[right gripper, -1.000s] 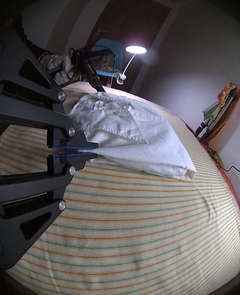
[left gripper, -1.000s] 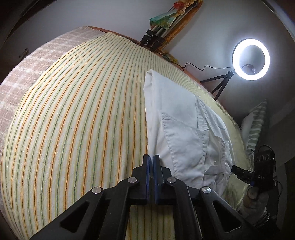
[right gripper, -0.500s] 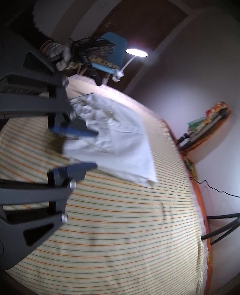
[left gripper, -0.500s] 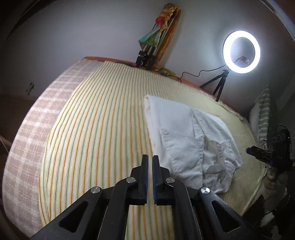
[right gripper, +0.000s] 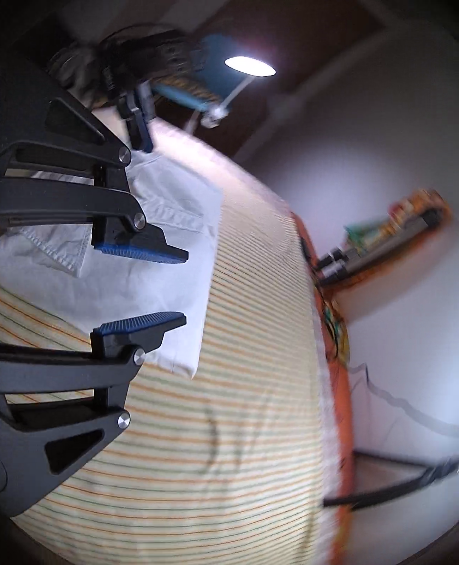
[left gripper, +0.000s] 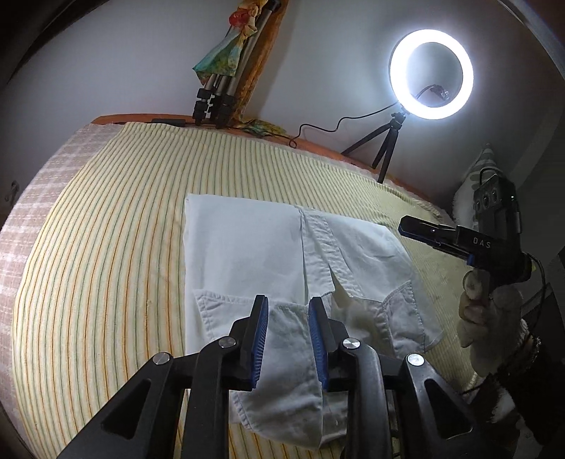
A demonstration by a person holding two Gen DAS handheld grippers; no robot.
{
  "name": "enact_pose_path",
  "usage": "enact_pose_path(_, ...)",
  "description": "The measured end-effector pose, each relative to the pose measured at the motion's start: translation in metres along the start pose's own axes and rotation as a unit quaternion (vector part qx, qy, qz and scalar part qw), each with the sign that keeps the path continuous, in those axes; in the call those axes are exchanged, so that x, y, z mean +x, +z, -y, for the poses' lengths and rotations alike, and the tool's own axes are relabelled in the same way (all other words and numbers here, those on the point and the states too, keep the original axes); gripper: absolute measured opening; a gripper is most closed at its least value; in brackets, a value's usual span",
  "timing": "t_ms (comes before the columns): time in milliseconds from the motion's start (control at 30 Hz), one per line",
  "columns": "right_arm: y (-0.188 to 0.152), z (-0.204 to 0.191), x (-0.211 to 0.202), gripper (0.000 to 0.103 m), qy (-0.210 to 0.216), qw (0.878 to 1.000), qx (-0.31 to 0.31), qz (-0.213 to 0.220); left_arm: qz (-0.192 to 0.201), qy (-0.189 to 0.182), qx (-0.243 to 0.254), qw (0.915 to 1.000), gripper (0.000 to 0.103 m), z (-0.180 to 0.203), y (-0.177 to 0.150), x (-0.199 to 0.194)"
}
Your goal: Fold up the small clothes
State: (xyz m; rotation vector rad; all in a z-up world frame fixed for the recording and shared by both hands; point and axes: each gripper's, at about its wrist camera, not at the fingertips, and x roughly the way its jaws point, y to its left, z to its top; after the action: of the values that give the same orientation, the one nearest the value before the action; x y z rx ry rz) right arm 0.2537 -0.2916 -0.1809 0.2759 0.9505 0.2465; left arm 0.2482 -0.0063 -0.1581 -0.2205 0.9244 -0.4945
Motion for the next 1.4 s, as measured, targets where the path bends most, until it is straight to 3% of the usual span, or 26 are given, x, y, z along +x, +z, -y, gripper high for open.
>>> enact_pose_path(133,0.001,-0.011,0.024,0.029,-0.049,0.997,-0.051,-0.032,-0.009,0.006,0.006,0.9999,0.022,-0.004,0.000,0.010)
enact_pose_path(300,0.001,0.014,0.046,0.028,-0.102,0.993,-0.041,-0.044,-0.025,0.011,0.005,0.9996,0.022,-0.011,-0.010,0.023)
enact_pose_path(433,0.000,0.041,0.035,0.029,-0.151,0.988,-0.008,-0.040,-0.021,0.010,0.003,0.9997,0.022,-0.013,-0.014,0.016)
enact_pose_path(600,-0.009,0.055,-0.007,0.029,-0.116,0.992,0.042,-0.010,-0.005,0.008,-0.018,0.9998,0.027,-0.024,-0.017,-0.005)
enact_pose_path(667,-0.014,0.059,-0.021,0.039,-0.090,0.994,0.068,0.001,0.011,0.011,-0.031,0.9994,0.028,-0.031,-0.016,-0.016)
enact_pose_path(833,-0.027,0.053,-0.047,0.040,-0.059,0.994,0.089,0.026,0.034,0.013,-0.050,0.9981,0.030,-0.044,0.001,-0.029)
enact_pose_path(933,-0.035,0.040,-0.048,0.041,-0.045,0.996,0.079,0.019,0.033,0.008,-0.049,0.9982,0.042,-0.046,0.012,-0.025)
enact_pose_path(1033,-0.044,0.030,-0.039,0.051,-0.032,0.996,0.079,0.001,0.021,-0.011,-0.083,0.9962,0.047,-0.057,0.014,-0.013)
enact_pose_path(1167,-0.056,0.023,-0.032,0.051,-0.037,0.996,0.080,0.001,0.035,-0.006,-0.112,0.9930,0.046,-0.068,0.021,-0.003)
enact_pose_path(1400,-0.034,-0.011,-0.011,0.051,-0.046,0.999,0.007,0.012,0.056,0.011,-0.038,0.9976,0.025,-0.052,0.057,0.013)
